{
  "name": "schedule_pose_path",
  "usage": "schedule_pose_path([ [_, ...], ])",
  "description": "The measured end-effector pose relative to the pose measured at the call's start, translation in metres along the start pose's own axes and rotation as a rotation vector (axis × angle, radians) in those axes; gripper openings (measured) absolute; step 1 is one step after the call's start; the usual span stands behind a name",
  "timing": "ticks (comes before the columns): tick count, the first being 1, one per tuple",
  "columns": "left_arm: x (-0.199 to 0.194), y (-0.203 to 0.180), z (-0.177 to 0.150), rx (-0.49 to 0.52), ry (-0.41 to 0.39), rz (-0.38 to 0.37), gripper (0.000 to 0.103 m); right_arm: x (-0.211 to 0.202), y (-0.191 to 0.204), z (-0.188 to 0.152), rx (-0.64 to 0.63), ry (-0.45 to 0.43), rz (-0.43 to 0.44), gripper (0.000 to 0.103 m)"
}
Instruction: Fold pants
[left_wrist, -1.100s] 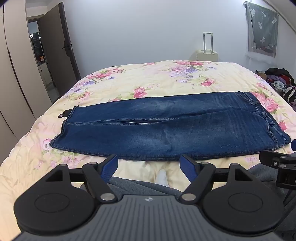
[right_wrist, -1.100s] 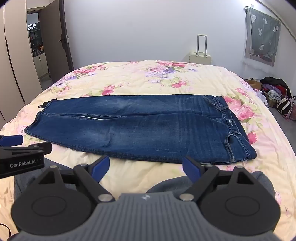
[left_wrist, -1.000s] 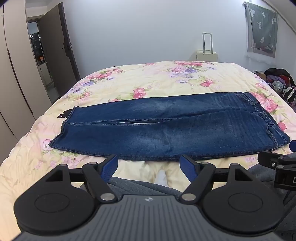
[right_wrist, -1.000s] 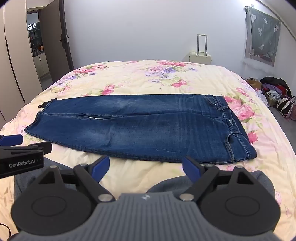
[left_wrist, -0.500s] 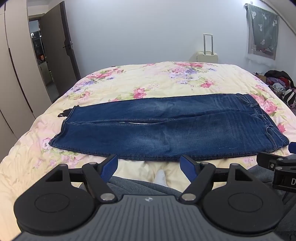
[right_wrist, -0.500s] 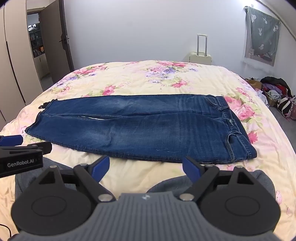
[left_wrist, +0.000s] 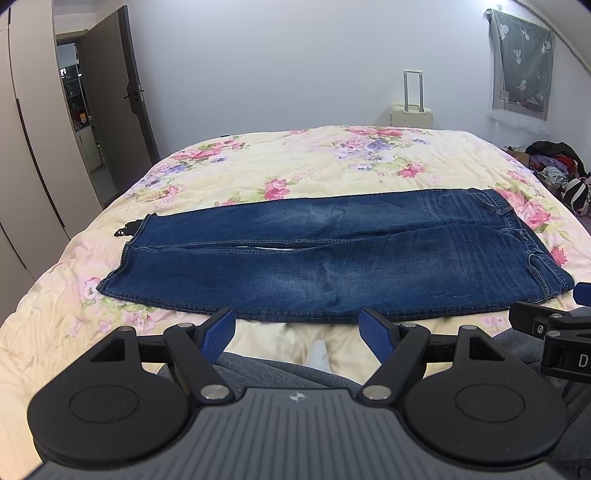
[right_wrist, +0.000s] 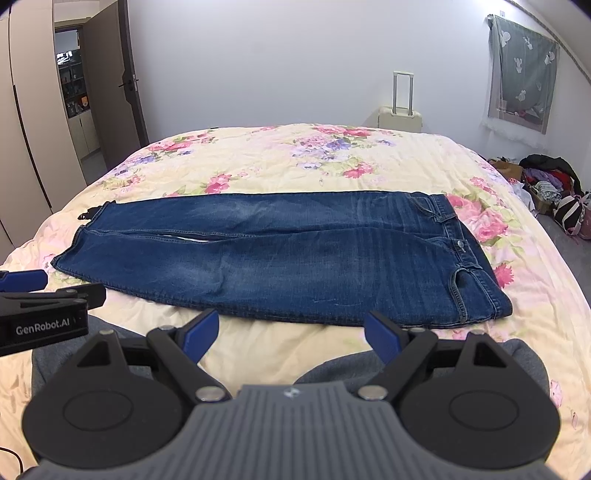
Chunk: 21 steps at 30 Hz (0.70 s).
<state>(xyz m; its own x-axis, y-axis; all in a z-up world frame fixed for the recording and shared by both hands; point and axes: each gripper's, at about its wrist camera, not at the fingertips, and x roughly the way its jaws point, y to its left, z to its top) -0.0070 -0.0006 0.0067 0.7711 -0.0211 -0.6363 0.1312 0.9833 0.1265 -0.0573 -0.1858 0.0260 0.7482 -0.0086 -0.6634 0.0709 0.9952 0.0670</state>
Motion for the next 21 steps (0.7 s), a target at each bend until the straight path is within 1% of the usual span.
schedule_pose_path([
  [21,-0.0076,0.0,0.0033,0.004,-0.009,-0.005,0.089,-0.0052,-0.0031,-0.0011,0.013,-0.011,0.004,0.082],
])
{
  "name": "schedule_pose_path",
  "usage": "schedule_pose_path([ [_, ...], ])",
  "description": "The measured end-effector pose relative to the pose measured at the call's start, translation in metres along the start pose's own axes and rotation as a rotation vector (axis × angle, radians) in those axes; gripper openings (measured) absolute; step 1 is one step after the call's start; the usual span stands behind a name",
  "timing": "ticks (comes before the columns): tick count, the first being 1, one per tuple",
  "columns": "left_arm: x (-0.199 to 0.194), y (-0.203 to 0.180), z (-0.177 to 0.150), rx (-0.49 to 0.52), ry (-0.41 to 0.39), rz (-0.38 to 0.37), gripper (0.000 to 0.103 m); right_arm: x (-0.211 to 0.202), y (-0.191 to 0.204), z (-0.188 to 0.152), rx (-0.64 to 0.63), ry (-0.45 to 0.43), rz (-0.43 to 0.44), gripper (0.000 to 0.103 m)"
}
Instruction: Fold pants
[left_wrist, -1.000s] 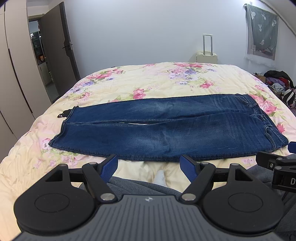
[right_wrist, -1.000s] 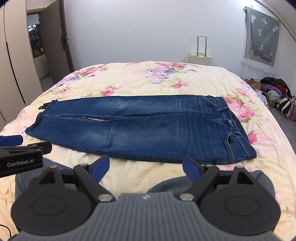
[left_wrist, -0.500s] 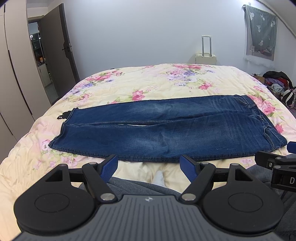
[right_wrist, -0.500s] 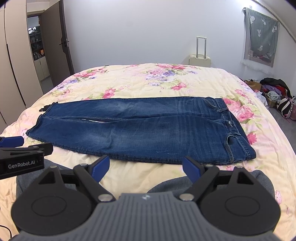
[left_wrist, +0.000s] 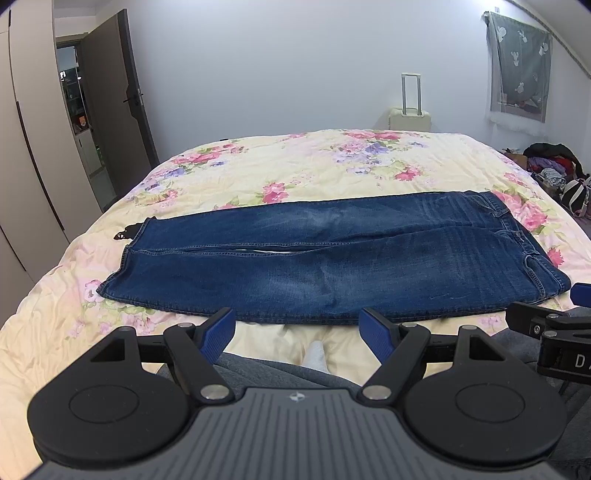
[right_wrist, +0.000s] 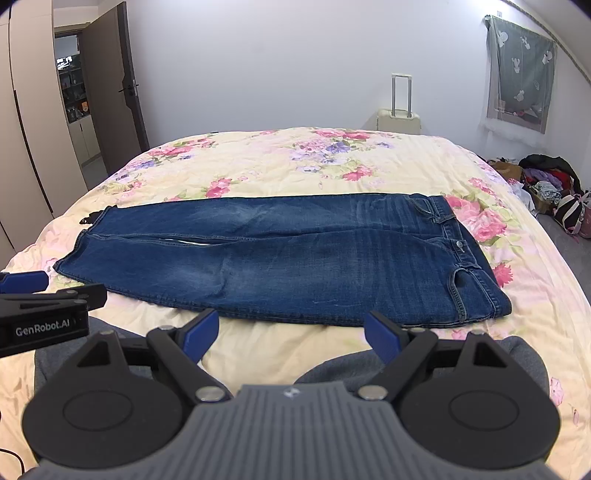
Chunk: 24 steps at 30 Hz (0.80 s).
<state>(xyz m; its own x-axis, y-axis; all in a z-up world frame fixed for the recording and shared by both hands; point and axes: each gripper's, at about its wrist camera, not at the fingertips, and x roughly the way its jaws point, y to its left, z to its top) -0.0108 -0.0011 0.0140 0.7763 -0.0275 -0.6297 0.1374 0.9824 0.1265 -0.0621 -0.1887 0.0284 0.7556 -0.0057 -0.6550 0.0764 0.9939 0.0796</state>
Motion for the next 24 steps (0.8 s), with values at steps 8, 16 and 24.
schedule_pose_path([
  [8,-0.0005,-0.0004,0.0,0.0,-0.001,0.0,0.089,-0.0024,0.0014,-0.0008,-0.003,-0.008,-0.002,0.082],
  [16,-0.0012,-0.0008,-0.0001,-0.001,-0.003,0.0,0.089,-0.0032,0.0012,-0.0013,-0.003,-0.009,-0.003,0.082],
  [24,-0.0055,-0.0035,0.0002,0.003,-0.009,-0.003,0.089,-0.0052,0.0011,-0.0008,-0.006,-0.013,-0.002,0.082],
])
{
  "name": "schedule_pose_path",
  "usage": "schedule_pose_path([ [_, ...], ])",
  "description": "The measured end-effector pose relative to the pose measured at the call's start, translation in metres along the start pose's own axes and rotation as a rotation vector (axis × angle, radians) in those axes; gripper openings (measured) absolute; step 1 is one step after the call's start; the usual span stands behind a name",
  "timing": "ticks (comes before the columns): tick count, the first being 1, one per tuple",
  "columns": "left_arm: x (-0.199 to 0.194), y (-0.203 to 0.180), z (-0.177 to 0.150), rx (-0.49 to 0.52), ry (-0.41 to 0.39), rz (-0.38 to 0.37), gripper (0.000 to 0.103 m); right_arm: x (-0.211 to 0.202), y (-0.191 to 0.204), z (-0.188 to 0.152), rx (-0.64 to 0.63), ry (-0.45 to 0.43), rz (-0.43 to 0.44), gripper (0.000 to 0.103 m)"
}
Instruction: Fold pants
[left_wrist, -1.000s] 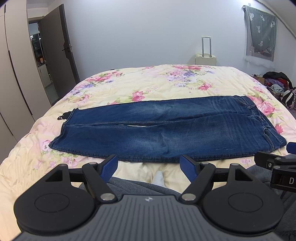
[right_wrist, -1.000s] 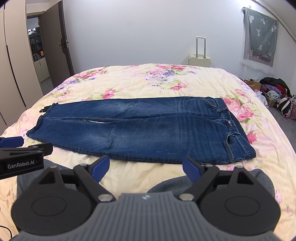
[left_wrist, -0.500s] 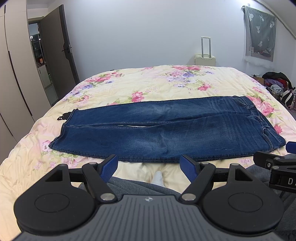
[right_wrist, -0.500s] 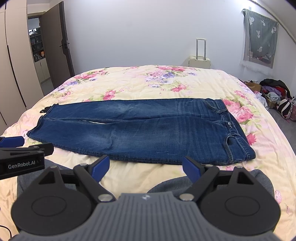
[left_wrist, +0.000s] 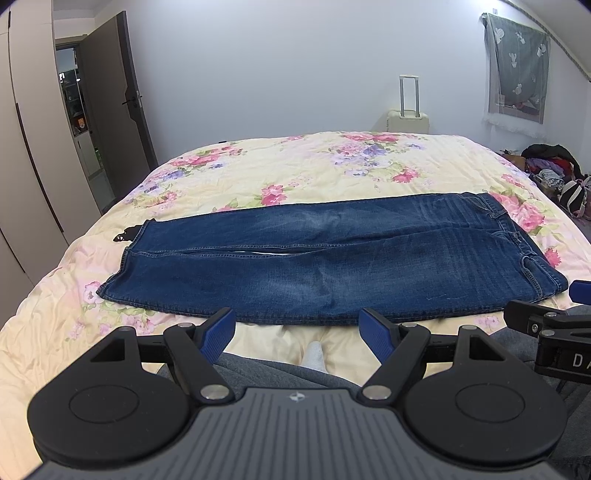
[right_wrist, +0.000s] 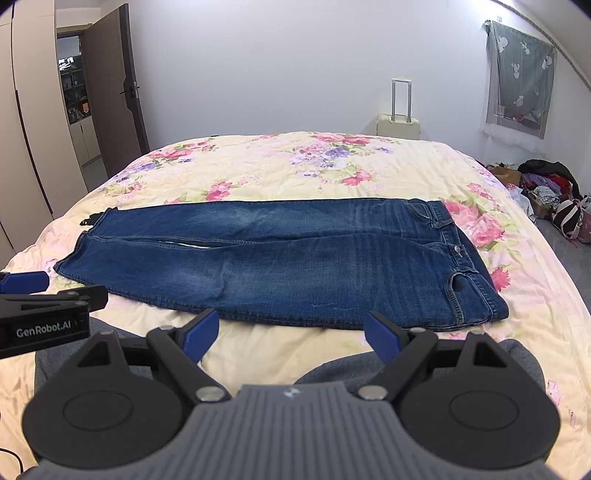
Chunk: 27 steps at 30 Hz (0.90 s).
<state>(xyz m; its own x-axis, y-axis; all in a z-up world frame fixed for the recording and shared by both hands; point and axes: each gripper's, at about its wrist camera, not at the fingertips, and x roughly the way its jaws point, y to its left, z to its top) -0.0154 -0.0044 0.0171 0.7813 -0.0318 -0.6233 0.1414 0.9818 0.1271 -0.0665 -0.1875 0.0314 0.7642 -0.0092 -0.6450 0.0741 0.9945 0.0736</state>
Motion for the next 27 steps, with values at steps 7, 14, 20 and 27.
schedule_pose_path([
  [7,-0.001,-0.001,0.001,0.001,-0.003,-0.002,0.089,-0.003,-0.001,0.0,-0.002,-0.007,0.0,0.082],
  [14,-0.003,-0.001,-0.001,0.001,-0.014,-0.013,0.089,-0.005,-0.001,-0.001,-0.008,-0.011,0.001,0.082],
  [20,-0.001,0.013,-0.002,0.029,-0.063,-0.024,0.085,-0.004,-0.004,0.0,-0.009,-0.009,0.034,0.082],
  [27,0.026,0.063,-0.004,0.159,-0.13,0.106,0.049,0.006,-0.039,0.008,-0.08,-0.112,0.079,0.082],
])
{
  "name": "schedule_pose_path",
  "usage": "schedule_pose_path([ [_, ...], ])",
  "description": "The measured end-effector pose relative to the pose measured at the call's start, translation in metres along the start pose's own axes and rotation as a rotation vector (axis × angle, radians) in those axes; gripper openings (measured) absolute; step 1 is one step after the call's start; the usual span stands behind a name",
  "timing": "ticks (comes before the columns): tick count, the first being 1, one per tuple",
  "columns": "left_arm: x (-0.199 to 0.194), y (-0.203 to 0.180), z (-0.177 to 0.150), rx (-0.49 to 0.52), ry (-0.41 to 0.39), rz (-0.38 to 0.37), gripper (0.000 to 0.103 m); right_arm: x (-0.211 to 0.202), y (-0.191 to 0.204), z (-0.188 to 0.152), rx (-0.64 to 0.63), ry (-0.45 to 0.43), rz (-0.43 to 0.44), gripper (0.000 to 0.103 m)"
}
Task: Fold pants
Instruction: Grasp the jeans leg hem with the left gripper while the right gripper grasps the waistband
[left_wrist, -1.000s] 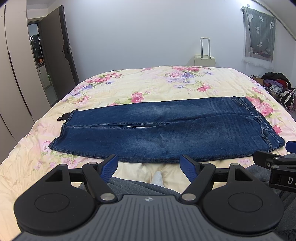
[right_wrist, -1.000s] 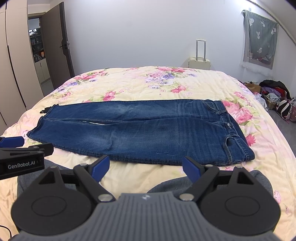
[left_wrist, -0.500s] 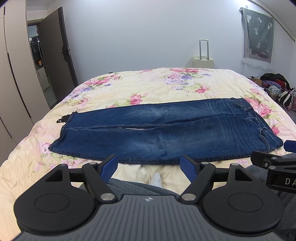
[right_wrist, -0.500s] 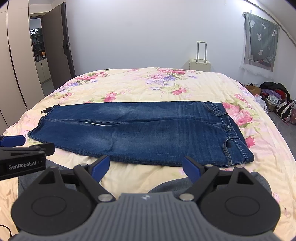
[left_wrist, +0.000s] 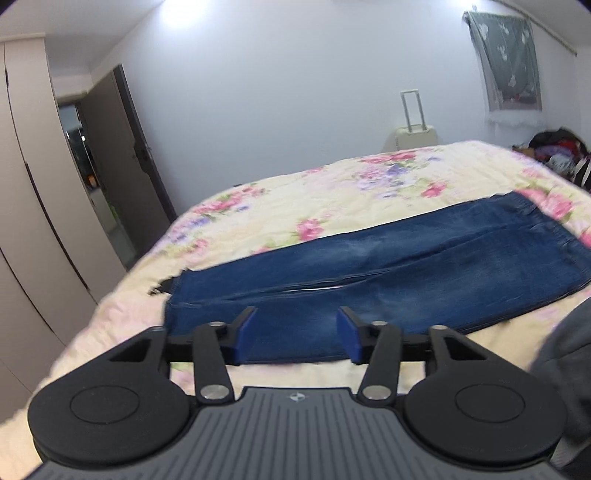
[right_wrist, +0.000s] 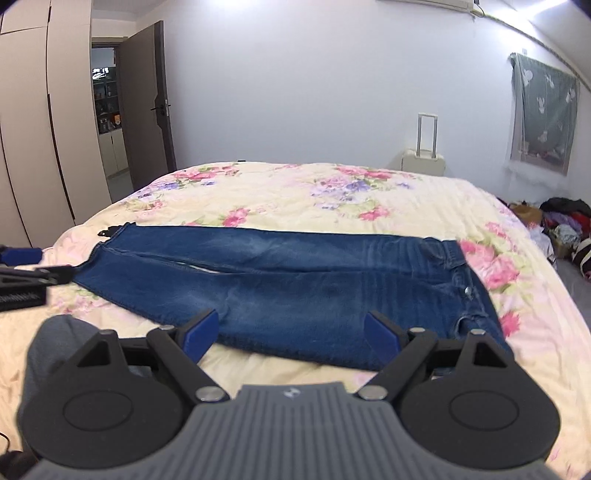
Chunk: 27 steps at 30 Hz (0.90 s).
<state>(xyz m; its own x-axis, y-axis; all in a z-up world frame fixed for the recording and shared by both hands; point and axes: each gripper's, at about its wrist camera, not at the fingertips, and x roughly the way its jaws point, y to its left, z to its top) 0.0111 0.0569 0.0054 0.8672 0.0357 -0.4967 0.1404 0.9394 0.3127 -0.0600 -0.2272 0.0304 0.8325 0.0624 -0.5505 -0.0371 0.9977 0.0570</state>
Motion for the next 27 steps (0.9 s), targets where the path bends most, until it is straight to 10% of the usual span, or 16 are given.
schedule_pose_path([
  [4,0.038,0.034,-0.016,0.084,0.053,0.039,0.03,0.015,-0.041,0.008,-0.001,0.008,-0.022,0.082],
  [12,0.143,0.084,-0.079,0.427,0.205,0.153,0.031,0.066,-0.131,0.029,-0.083,0.099,-0.15,0.08],
  [14,0.174,0.093,-0.098,0.542,0.267,0.175,0.031,0.081,-0.152,0.034,-0.092,0.152,-0.171,0.059],
  [27,0.327,0.121,-0.169,1.173,0.391,0.262,0.045,0.164,-0.24,0.03,-0.388,0.489,-0.105,0.038],
])
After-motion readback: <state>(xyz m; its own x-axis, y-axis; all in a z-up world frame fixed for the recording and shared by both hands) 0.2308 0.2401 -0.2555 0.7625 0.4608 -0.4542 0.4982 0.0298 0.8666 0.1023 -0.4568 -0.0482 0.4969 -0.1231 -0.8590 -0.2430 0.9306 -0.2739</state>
